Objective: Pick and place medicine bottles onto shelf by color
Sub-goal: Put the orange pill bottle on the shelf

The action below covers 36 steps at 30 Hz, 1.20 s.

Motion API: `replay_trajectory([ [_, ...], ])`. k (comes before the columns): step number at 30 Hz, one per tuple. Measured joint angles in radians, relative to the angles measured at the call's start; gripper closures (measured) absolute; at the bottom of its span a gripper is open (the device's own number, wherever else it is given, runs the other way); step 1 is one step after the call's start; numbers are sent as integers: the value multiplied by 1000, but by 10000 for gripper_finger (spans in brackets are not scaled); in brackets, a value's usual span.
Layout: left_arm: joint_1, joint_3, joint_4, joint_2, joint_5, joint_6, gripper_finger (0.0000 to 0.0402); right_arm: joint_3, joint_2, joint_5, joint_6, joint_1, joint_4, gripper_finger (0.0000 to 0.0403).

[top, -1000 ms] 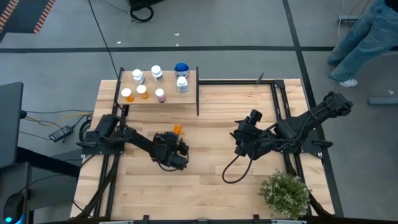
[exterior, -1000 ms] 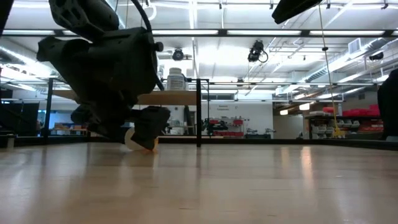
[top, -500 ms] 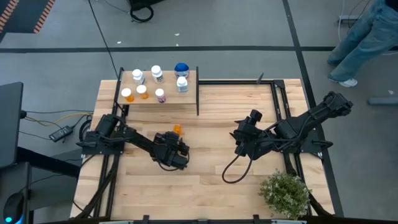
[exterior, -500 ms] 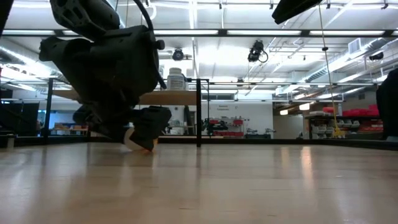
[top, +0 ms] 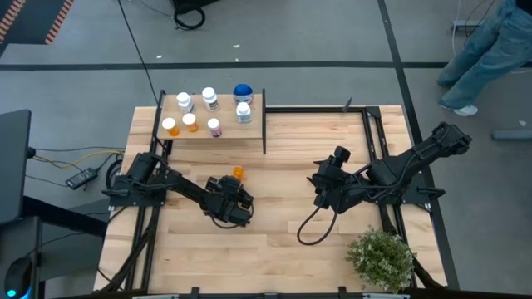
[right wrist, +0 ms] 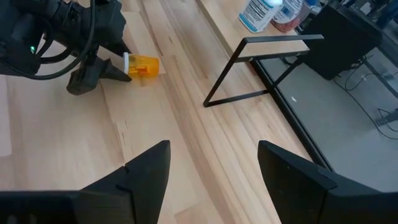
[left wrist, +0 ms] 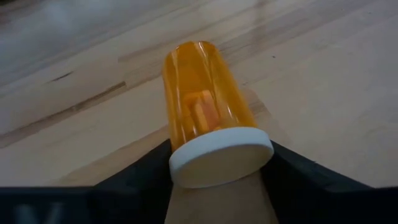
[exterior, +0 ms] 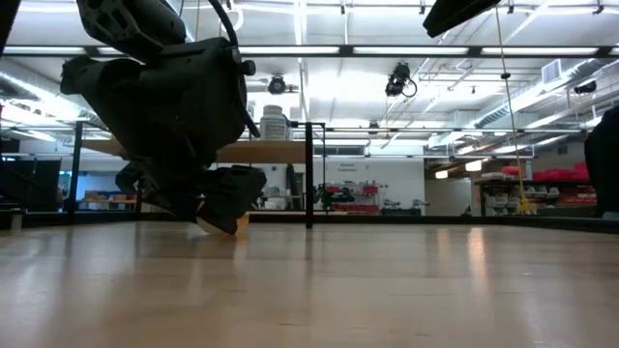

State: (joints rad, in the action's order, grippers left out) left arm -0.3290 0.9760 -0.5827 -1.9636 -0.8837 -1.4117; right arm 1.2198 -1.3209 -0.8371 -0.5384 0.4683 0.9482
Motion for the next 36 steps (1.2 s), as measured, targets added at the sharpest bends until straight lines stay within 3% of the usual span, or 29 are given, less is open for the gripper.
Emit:
replay_trajectory([
  [12,17,83,-122,49,60,199,187,0,0,0,5,0,2,152],
  [21,101,261,-396,175,376,431,177,0,0,0,15,0,2,152],
  [27,202,423,-558,271,529,617,189,0,0,0,27,0,2,152],
  [34,327,726,-956,296,570,675,182,0,0,0,48,0,4,152],
  [36,356,791,-994,299,572,691,185,0,0,0,57,0,4,152],
])
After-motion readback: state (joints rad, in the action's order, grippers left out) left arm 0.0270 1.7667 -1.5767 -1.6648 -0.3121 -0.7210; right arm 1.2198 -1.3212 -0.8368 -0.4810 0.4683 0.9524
